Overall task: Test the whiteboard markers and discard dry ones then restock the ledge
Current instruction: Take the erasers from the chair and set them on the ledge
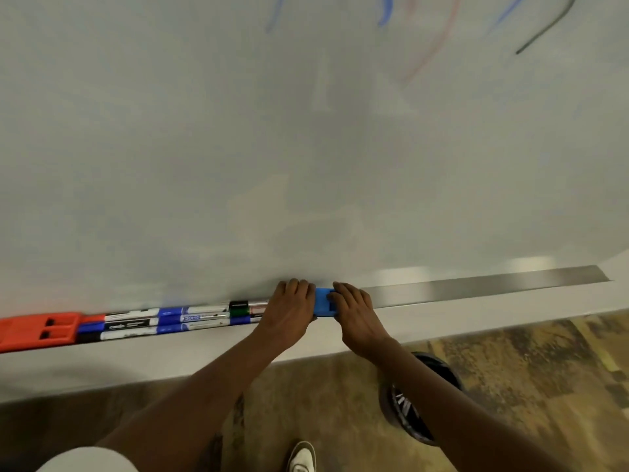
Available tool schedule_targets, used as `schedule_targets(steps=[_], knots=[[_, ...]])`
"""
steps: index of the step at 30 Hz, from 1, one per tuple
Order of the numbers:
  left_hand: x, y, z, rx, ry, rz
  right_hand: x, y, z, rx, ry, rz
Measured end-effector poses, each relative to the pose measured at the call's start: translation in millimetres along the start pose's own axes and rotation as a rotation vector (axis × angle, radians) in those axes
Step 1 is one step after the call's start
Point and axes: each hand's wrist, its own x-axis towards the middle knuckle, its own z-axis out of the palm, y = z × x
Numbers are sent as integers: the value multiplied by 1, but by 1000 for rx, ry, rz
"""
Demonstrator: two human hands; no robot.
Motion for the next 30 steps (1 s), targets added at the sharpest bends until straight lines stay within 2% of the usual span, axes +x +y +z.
schedule_targets(steps=[8, 15, 18, 30], knots=[[26, 35, 27, 4, -59, -21, 3, 46, 19, 51, -41, 17], [31, 48, 32, -109, 61, -64, -2, 60, 28, 113, 34, -23], [29, 54, 32, -87, 96, -59, 2, 62, 29, 101, 64, -53], [16, 55, 36, -50, -12, -70, 3, 62, 46, 118, 101, -77]])
